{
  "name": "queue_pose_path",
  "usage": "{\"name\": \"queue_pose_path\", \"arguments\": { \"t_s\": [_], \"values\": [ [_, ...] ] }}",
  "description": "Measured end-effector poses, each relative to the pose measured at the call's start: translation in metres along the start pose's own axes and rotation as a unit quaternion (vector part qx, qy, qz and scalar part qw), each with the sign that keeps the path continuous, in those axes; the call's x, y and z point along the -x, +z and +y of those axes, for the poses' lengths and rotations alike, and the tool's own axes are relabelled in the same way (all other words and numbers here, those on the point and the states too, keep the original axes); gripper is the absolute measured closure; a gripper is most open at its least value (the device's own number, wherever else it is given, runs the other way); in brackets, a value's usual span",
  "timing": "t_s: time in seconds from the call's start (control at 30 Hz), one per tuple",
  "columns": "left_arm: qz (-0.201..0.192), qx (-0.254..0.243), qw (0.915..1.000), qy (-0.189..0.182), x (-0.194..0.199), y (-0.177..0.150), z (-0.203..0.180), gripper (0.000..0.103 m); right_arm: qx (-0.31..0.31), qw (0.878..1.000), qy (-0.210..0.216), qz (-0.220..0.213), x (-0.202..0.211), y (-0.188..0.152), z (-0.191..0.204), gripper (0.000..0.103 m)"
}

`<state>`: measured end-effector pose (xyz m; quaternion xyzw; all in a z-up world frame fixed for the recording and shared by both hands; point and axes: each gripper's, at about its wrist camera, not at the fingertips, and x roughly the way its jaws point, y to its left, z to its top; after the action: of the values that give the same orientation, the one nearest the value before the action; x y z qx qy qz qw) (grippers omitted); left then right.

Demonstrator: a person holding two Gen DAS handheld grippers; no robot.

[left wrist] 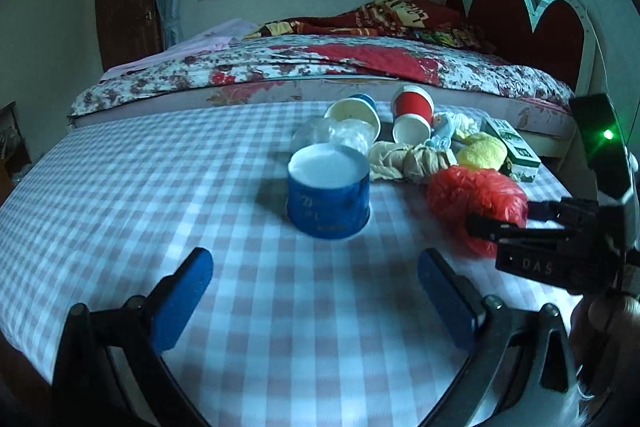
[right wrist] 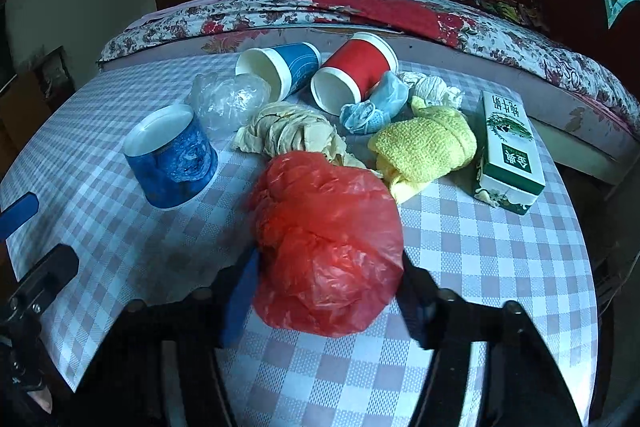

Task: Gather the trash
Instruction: 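Grasp the red plastic bag with the right tool while the left tool grasps the blue paper bowl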

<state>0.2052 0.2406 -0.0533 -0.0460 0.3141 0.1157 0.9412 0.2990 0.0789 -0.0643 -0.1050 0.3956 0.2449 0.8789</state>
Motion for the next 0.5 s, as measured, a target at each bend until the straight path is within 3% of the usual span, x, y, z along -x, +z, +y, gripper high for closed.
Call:
{"name": "queue_pose_path", "arguments": {
  "t_s": [0.13,0.5],
  "values": [
    [0.009,0.006,0.9999,-0.01,-0.021,0.015,0.0,0.002,-0.013,1.0,0.004,0.0,-0.007,0.011,-0.01,0.053],
    [0.044,0.007,0.999,-0.011,-0.073,0.039,-0.004,0.012,-0.007,1.0,0.004,0.005,-0.024,0.031,-0.015,0.055]
  ]
}}
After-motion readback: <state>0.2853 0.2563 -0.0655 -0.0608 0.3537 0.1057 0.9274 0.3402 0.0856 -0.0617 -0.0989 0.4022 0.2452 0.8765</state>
